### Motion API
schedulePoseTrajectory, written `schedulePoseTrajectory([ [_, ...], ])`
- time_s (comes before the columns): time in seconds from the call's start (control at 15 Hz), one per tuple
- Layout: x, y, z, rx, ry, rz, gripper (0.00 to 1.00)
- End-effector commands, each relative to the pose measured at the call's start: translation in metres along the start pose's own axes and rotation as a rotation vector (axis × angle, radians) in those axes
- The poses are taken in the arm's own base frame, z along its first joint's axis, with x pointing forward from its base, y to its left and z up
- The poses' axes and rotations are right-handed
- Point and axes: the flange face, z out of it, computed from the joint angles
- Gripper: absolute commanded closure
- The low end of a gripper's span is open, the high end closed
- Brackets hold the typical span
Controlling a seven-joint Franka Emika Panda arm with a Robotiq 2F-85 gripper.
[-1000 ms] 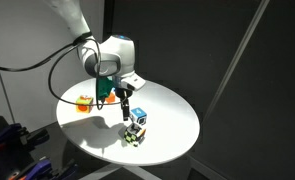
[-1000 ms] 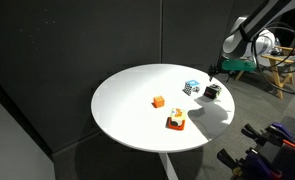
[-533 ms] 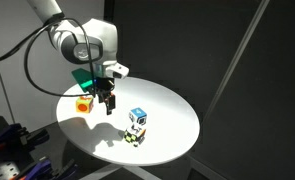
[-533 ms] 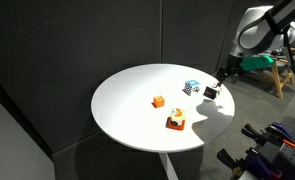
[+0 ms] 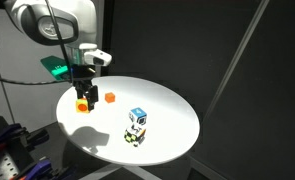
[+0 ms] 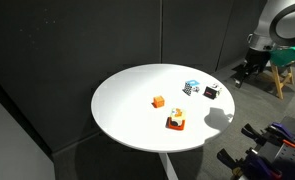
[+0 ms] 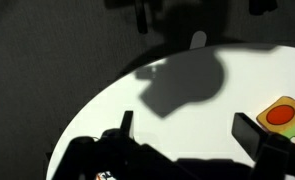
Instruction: Pick up the block with a letter on top and move it to the right
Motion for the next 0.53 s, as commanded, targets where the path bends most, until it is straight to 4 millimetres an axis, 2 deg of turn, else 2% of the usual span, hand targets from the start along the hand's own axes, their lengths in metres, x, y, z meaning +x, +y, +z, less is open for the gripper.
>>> schedulePoseTrajectory([
  [0.0, -0.016, 0.004, -0.042, 0.004, 0.001, -0.044, 0.0],
  [0.27, -0.029, 0.001, -0.085, 0.048, 0.014, -0.069, 0.0],
  [0.47, -0.041, -0.004, -0.105, 0.079, 0.027, -0.072, 0.0],
])
